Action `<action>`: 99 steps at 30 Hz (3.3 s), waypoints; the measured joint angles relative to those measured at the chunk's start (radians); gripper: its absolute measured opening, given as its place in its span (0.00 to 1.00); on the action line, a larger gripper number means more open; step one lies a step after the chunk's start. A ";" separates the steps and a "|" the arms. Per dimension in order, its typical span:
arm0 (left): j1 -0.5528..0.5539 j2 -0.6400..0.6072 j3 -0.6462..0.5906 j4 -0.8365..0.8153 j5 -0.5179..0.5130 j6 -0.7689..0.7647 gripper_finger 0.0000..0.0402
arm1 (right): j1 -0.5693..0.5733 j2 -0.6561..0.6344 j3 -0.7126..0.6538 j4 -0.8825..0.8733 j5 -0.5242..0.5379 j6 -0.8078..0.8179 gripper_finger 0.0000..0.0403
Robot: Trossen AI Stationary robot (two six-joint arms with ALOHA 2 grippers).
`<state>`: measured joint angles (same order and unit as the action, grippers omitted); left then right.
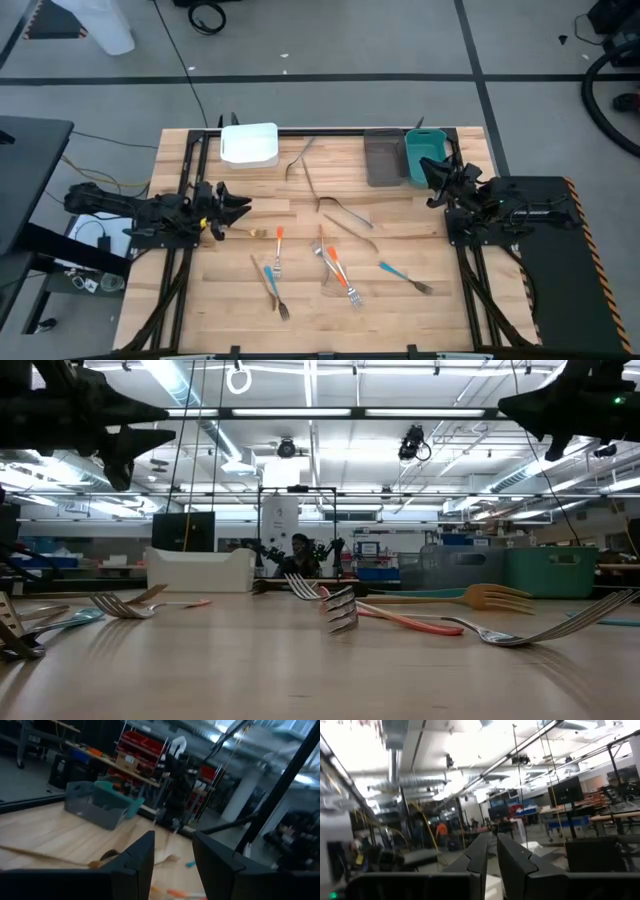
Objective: Sort silverware by color (type)
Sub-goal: Put the middle right blue fork into the black bin
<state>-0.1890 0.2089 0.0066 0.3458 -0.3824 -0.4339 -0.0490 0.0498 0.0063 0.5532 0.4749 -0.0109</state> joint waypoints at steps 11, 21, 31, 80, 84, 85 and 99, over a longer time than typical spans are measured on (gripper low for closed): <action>0.000 0.000 0.000 0.199 0.169 0.135 0.35 | 0.001 0.008 0.000 -0.020 -0.124 0.087 0.13; 0.005 0.000 0.001 0.289 -0.069 0.284 0.35 | 0.001 0.234 0.014 -0.061 -0.122 0.200 0.13; 0.098 0.041 0.166 -0.044 -0.158 0.266 0.35 | 0.000 0.551 0.146 -0.084 -0.076 0.200 0.13; 0.431 0.601 0.539 -0.348 0.003 0.300 0.35 | -0.027 1.621 1.011 -0.971 -0.261 0.217 0.14; 0.453 0.601 0.539 -0.354 0.002 0.300 0.35 | -0.033 1.662 1.011 -0.973 -0.286 0.218 0.20; 0.458 0.601 0.539 -0.354 0.003 0.300 0.35 | -0.033 1.670 1.011 -0.971 -0.291 0.218 0.21; 0.484 0.603 0.538 -0.348 0.001 0.283 0.35 | -0.025 1.750 1.008 -0.878 -0.264 0.199 0.30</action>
<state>0.2955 0.8114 0.5449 -0.0019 -0.3813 -0.1509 -0.0742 1.7996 1.0140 -0.3252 0.2111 0.1879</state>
